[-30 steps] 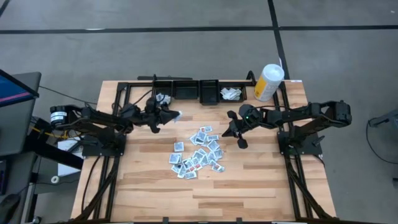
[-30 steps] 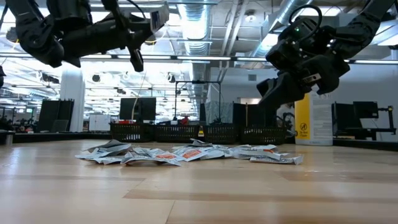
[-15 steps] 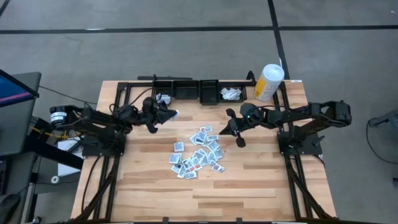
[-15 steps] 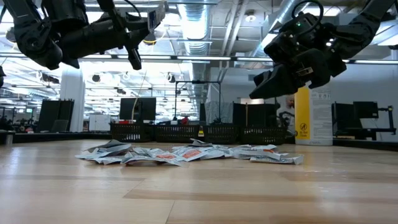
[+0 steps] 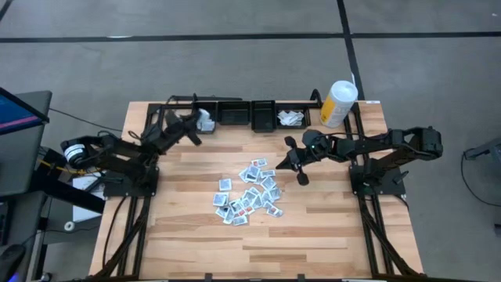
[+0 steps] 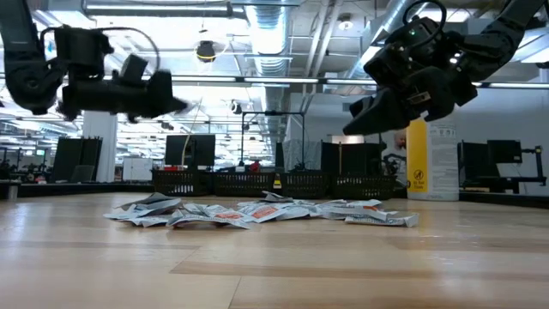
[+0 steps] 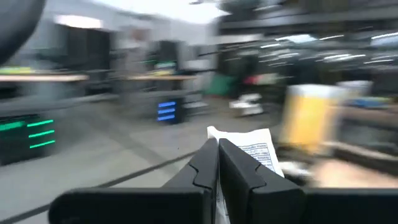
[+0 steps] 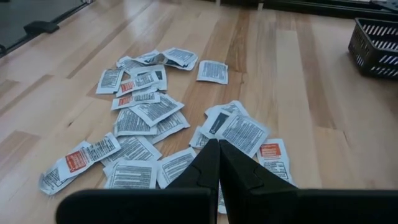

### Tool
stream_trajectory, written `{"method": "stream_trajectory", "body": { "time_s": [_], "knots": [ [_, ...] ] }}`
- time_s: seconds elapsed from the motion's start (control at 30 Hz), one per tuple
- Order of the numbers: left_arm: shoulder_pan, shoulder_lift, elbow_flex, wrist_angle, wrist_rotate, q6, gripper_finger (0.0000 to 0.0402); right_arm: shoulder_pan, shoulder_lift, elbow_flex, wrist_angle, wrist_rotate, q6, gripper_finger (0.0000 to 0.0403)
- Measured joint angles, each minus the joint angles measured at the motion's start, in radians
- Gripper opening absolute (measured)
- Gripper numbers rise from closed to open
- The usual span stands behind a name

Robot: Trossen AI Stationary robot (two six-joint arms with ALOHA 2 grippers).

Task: Pick & Place First Aid Supplies
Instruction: Put the blue alcohol pad into the left black bin

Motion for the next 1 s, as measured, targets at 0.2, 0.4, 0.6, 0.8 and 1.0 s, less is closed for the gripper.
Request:
{"method": "stream_trajectory", "body": {
  "time_s": [0.2,0.4,0.6,0.8,1.0],
  "knots": [
    [0.044,0.0,-0.011,-0.024,-0.093,0.012,0.0014,0.0,0.0,0.0,0.007,0.052,0.0,0.0],
    [0.044,0.014,-0.011,-0.046,-0.094,0.028,0.0014,-0.001,0.0,0.0,0.007,0.078,0.0,0.0],
    [0.044,0.093,0.016,-0.047,-0.093,0.028,0.0014,-0.001,0.0,0.0,0.008,0.079,0.0,0.0],
    [0.045,0.226,0.066,-0.055,-0.093,0.023,0.0029,0.0,0.0,0.0,0.008,0.078,0.003,0.0],
    [0.044,0.32,0.112,-0.056,-0.093,0.021,0.0067,0.0,0.0,0.0,0.007,0.079,0.003,0.0]
  ]
}}
